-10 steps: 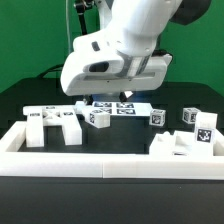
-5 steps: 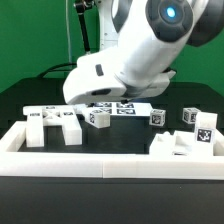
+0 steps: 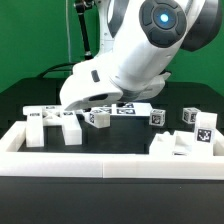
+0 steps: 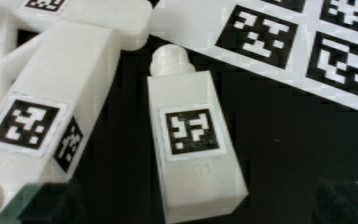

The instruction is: Assemble chair

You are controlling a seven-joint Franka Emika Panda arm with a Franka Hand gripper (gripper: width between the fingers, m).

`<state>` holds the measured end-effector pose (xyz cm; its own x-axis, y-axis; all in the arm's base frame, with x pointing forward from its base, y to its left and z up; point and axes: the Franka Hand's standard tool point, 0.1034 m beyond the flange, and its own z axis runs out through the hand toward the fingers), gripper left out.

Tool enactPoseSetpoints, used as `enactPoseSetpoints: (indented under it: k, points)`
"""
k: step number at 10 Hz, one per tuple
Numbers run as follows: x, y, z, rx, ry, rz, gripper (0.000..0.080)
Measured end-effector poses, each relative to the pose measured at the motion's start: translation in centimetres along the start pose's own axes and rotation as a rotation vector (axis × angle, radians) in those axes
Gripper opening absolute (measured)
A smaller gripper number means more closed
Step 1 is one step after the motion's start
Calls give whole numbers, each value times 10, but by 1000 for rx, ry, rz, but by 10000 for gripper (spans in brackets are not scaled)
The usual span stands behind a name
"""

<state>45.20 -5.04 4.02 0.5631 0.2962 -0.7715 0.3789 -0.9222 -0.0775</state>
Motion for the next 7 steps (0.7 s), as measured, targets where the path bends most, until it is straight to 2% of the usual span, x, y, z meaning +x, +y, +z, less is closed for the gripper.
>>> enactPoseSetpoints:
  k: [3,7]
  points:
    - [3,3,9,0,3,6,649]
    - [8,-1,20,2,-12,1,649]
